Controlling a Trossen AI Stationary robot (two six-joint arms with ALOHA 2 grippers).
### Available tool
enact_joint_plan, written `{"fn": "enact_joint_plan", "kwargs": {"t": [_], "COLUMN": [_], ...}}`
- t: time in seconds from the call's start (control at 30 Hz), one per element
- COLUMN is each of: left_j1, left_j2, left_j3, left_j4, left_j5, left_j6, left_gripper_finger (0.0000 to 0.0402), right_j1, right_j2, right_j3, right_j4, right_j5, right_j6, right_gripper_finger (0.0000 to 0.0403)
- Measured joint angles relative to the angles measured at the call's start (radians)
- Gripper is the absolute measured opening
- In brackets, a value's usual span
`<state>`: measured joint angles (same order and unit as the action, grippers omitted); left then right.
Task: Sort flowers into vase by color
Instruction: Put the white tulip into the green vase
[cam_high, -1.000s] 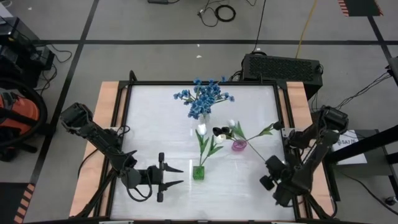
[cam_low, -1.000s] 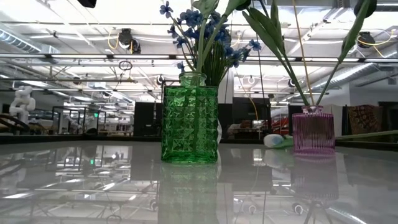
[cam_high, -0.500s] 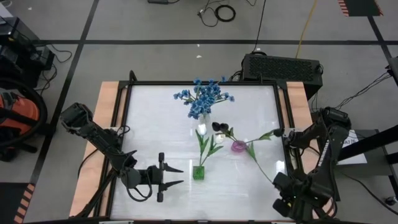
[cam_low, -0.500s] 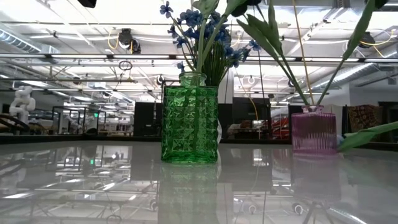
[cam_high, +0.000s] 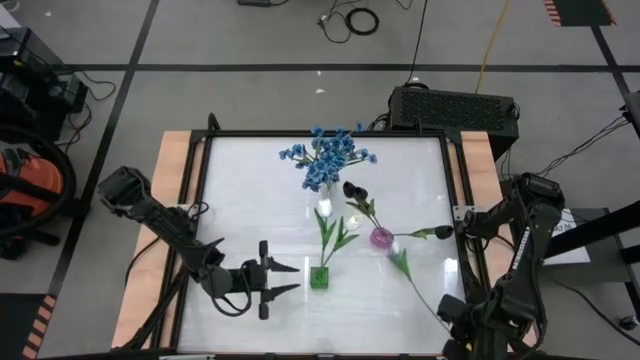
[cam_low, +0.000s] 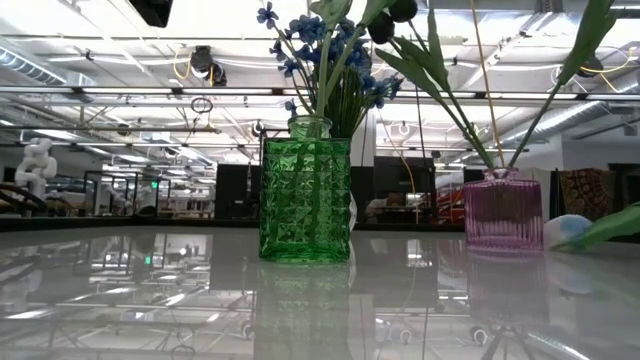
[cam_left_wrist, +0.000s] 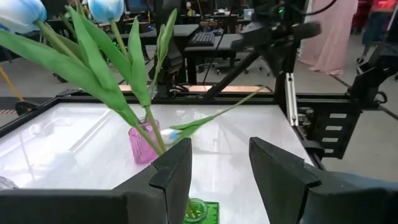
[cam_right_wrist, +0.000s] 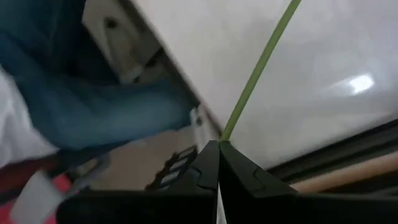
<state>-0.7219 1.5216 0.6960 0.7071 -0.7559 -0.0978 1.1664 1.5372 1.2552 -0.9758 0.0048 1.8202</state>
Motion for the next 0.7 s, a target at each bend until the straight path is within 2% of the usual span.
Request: {"fn": "enact_joint_plan", "kwargs": {"t": [0.2, 0.4, 0.7], "left_j1": [0.015, 0.014, 0.014], "left_j2": [0.022, 0.024, 0.024], "left_j3": [0.0, 0.0, 0.0], "left_j4": [0.006, 0.011, 0.011], "left_j5": [0.0, 0.001, 0.001], "left_j6": [-0.002, -0.002, -0.002], "left_gripper_finger": [0.0169, 0.0169, 0.0169], "right_j1": [0.036, 0.075, 0.062], "right_j2": [0.0, 0.0, 0.0], "right_j3": [0.0, 0.0, -0.03], "right_j4": [0.107, 0.158, 0.082], "right_j5": [-0.092, -0.112, -0.078], "right_j6": [0.042, 0.075, -0.11], "right_gripper_finger": [0.0, 0.0, 0.0]}}
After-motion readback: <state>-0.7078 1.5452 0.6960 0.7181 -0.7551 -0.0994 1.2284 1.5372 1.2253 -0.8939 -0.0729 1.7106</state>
